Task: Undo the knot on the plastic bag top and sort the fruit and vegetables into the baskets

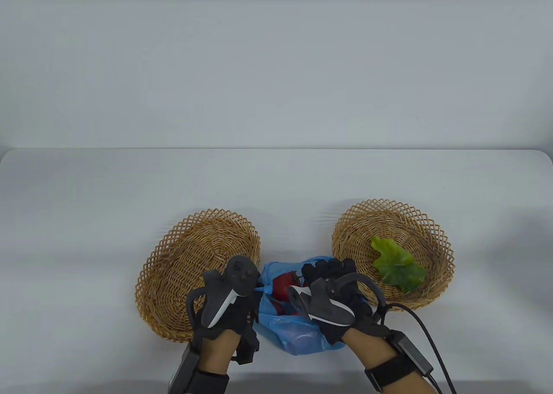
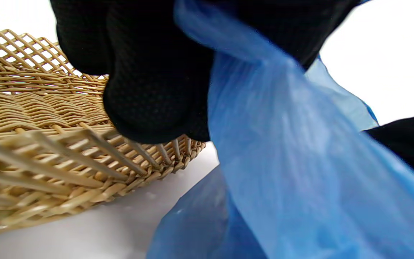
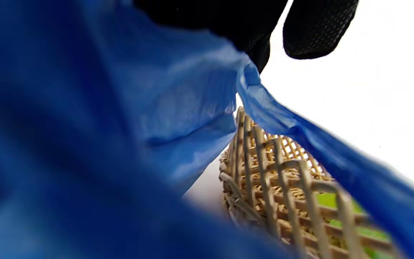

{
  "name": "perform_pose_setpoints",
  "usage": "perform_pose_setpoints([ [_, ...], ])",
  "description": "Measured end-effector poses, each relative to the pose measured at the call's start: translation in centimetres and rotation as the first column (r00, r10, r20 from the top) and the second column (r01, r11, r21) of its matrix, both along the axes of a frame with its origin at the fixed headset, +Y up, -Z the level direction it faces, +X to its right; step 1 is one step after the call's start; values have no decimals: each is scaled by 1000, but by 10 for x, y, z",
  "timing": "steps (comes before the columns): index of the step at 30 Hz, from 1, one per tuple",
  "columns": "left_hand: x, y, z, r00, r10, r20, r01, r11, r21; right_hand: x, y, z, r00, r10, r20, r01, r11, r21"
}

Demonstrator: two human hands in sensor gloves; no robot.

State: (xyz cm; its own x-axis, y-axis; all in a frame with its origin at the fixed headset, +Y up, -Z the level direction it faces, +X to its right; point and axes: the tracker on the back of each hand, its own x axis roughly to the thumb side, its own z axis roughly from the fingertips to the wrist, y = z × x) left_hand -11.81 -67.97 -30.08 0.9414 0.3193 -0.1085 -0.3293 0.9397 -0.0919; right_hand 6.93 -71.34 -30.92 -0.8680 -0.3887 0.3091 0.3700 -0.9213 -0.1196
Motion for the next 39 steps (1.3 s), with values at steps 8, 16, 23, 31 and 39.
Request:
perform_pose_setpoints([
  [8,0,0,0,1000,2,-3,-2,1000,-1,-2,-6,1,998,62,-21,-63,997,-50],
  [16,-1,-1,-1,1000,1,-7,-1,1000,-4,-1,-3,2,999,37,-31,-38,999,-22],
  [23,-4,0,-1,1000,8,-26,-8,1000,-3,12,29,4,993,-118,-33,117,993,-18],
  [31,-7,1,-1,999,14,-41,-14,1000,0,48,71,1,872,-489,-20,487,872,-47],
  [39,-7,0,-1,999,20,-34,-19,1000,6,117,96,-10,740,-661,123,636,748,188],
])
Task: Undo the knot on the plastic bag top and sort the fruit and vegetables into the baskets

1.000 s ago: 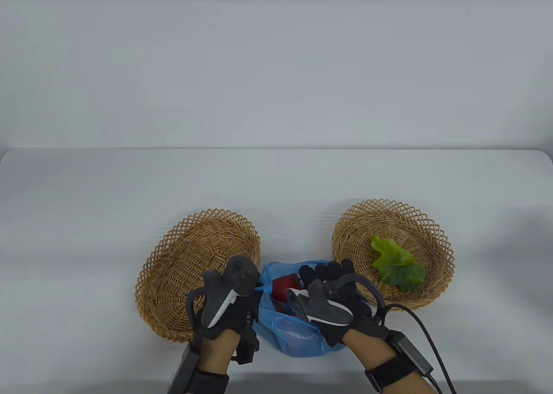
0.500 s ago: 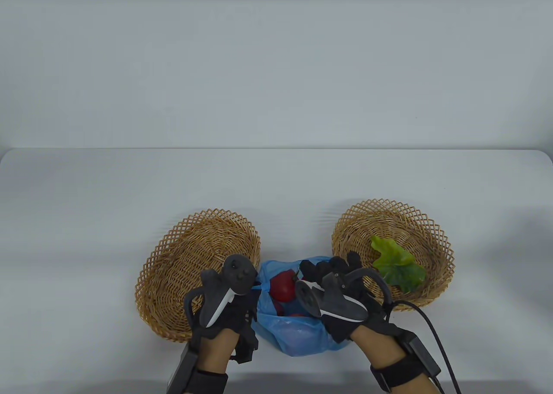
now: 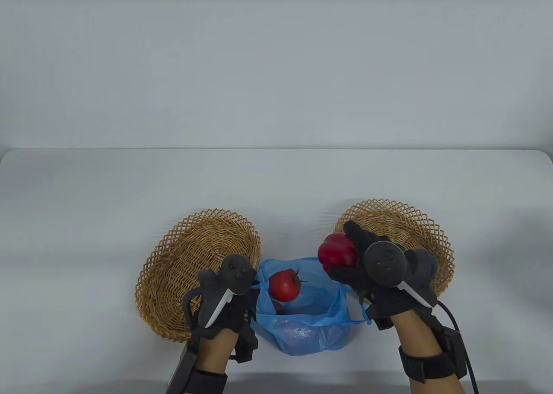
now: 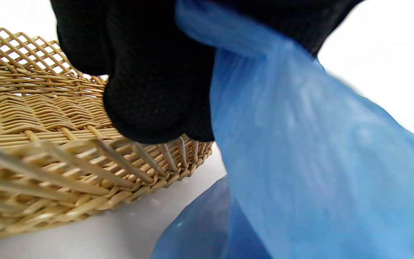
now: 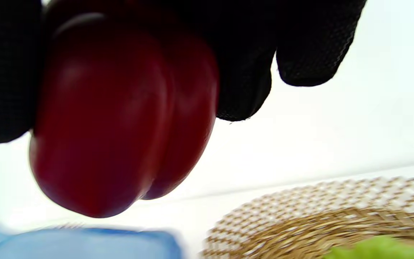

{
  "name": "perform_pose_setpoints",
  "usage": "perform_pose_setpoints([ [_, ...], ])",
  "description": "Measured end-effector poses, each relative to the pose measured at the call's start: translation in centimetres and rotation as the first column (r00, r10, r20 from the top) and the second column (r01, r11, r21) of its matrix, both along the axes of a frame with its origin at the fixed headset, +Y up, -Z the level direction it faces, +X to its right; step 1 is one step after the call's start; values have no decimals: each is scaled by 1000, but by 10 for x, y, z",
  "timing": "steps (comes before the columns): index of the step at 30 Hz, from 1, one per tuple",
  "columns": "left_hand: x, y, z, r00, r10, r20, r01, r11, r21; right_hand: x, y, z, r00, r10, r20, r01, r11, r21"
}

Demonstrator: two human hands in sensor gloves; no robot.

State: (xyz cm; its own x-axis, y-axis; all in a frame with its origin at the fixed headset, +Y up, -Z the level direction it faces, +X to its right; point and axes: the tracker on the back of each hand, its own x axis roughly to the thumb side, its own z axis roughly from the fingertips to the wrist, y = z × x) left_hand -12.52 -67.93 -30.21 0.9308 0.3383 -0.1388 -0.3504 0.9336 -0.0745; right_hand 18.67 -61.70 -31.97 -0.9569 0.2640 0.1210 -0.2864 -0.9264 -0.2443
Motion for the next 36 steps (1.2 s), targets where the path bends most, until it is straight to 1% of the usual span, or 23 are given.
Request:
perform_pose_setpoints([
  [1,0,0,0,1000,1,1,-1,1000,1,6,-1,-2,999,11,41,-12,1000,5],
  [3,0,0,0,1000,3,3,-3,1000,3,18,-8,-8,985,104,140,-102,995,-16],
  [4,0,0,0,1000,3,4,-3,1000,3,23,-14,-12,973,148,176,-144,989,-36],
  [6,0,0,0,1000,2,5,-2,1000,2,29,-26,-19,961,187,202,-168,980,-108],
  [9,0,-1,0,1000,6,6,-6,1000,3,31,-51,-31,964,197,176,-154,961,-229],
  [11,0,-1,0,1000,4,8,-4,1000,1,27,-64,-37,965,220,145,-175,947,-270],
  [12,0,-1,0,1000,4,9,-4,1000,0,26,-67,-38,963,230,138,-185,942,-280],
  [13,0,-1,0,1000,5,8,-5,1000,1,23,-73,-39,958,260,124,-210,925,-318],
  [15,0,-1,0,1000,5,9,-5,1000,1,21,-77,-41,956,269,116,-218,917,-335],
  [19,0,-1,0,1000,4,10,-4,1000,0,23,-83,-43,967,229,108,-171,905,-390],
  [21,0,-1,0,1000,4,10,-4,1000,-1,24,-85,-44,966,238,103,-177,896,-407],
  [23,1,-1,0,1000,2,11,-2,1000,-3,26,-85,-43,955,269,122,-204,899,-386],
  [25,0,-1,0,1000,4,10,-4,1000,-1,27,-82,-42,942,303,141,-227,890,-395],
  [27,0,-1,0,1000,3,10,-3,1000,-3,29,-78,-42,937,305,172,-217,892,-397],
  [29,0,-1,0,1000,2,10,-2,1000,-4,32,-74,-40,937,283,207,-192,909,-370],
  [32,0,-1,0,1000,3,9,-3,1000,-1,33,-61,-36,933,258,251,-177,936,-303],
  [34,1,-1,0,1000,2,9,-2,1000,-2,32,-47,-30,939,214,269,-157,963,-217],
  [36,1,-1,0,1000,3,10,-3,1000,1,27,-35,-24,949,178,259,-144,979,-142],
])
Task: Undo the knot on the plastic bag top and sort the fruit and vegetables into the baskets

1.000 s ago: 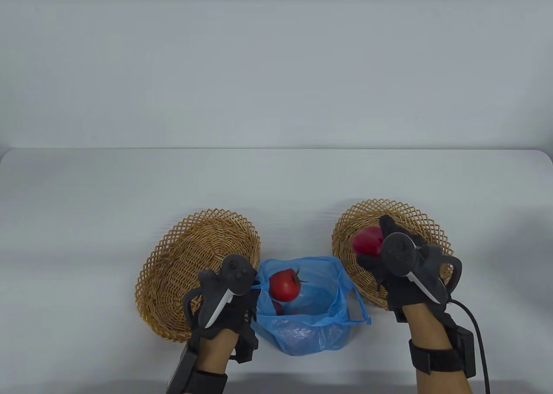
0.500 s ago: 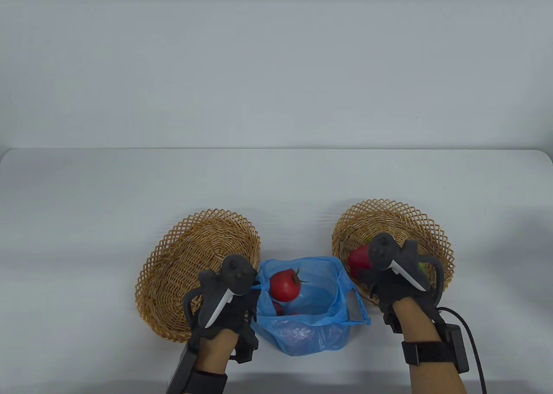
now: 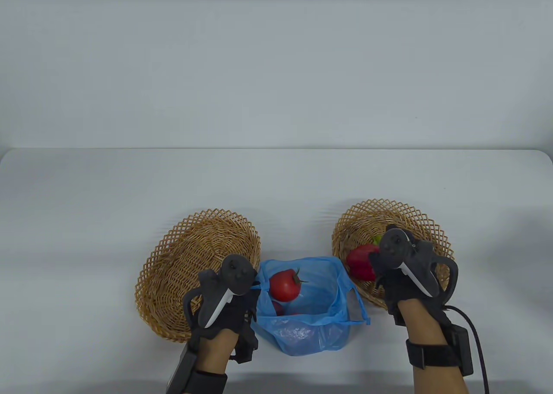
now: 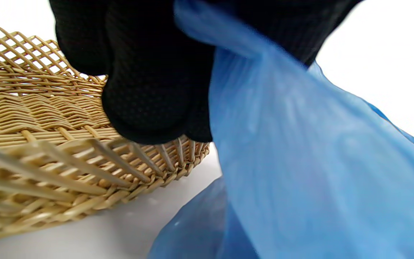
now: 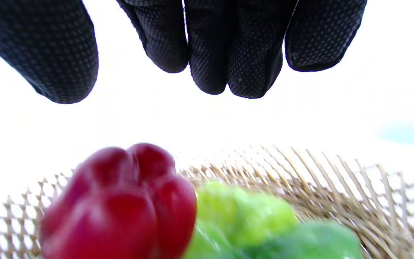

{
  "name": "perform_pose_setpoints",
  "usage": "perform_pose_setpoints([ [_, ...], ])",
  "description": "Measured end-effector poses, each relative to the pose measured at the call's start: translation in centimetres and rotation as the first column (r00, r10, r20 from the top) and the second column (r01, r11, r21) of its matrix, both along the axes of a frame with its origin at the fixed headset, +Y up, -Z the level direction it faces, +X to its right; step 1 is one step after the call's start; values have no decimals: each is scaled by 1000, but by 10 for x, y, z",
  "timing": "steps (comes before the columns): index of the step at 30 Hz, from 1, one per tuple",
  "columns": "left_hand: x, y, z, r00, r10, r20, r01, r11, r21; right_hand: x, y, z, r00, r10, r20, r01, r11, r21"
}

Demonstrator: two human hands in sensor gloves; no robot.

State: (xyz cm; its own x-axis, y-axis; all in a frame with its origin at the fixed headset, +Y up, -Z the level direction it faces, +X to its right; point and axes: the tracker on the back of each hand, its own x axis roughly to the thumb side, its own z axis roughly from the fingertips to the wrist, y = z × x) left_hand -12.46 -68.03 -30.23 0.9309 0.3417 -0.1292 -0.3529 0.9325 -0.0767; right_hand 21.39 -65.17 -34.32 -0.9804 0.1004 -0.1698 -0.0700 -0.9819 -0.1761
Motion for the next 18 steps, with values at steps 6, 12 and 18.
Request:
perform_pose_setpoints([
  [6,1,0,0,1000,0,5,0,1000,4,-46,30,26,955,-9,-296,52,989,138],
  [12,1,0,0,1000,-1,9,1,1000,7,-120,9,49,851,140,-507,-118,990,75],
  [18,2,0,0,1000,-4,12,4,1000,9,-138,-26,46,817,233,-527,-243,969,51],
])
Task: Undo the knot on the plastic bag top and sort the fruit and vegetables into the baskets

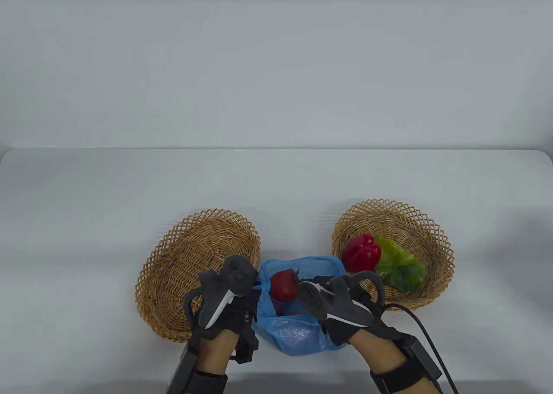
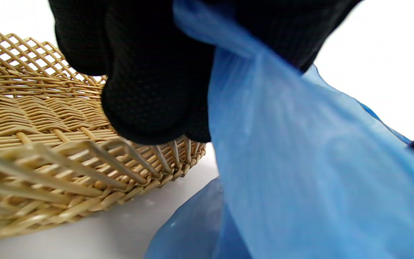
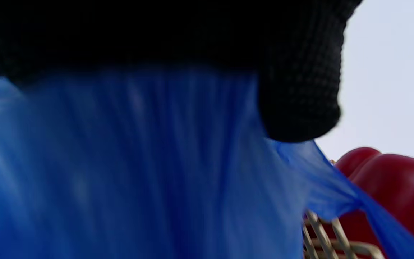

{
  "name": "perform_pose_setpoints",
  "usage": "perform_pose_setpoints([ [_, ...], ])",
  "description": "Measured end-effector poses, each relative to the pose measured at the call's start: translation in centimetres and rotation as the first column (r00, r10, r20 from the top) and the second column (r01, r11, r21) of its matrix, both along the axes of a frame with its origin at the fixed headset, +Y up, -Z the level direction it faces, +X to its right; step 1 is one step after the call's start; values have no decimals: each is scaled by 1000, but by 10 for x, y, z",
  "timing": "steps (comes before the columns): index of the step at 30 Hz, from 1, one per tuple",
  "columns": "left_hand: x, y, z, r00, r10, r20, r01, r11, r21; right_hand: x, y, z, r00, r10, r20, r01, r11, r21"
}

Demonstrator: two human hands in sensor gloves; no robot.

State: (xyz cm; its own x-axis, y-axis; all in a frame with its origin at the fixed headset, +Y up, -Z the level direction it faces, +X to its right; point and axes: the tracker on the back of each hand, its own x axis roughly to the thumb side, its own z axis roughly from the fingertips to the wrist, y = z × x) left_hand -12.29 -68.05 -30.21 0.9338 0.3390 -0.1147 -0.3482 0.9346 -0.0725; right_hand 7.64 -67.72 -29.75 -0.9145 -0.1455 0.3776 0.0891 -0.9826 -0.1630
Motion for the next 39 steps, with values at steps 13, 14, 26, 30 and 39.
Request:
perform_pose_setpoints([
  [13,1,-1,0,1000,16,8,-16,1000,-4,0,-11,-3,996,-6,-86,-24,937,-348],
  [14,1,-1,0,1000,19,8,-19,1000,-4,0,-11,-2,996,1,-92,-34,931,-364],
  [26,1,-1,0,1000,22,16,-21,1000,-9,-27,-27,17,966,159,-206,-228,896,-380],
  [30,1,-1,0,1000,17,21,-17,1000,-17,-29,-37,16,965,173,-199,-240,888,-391],
  [39,1,-1,0,1000,18,16,-18,1000,-17,-20,-30,7,989,-97,-110,47,923,-383],
])
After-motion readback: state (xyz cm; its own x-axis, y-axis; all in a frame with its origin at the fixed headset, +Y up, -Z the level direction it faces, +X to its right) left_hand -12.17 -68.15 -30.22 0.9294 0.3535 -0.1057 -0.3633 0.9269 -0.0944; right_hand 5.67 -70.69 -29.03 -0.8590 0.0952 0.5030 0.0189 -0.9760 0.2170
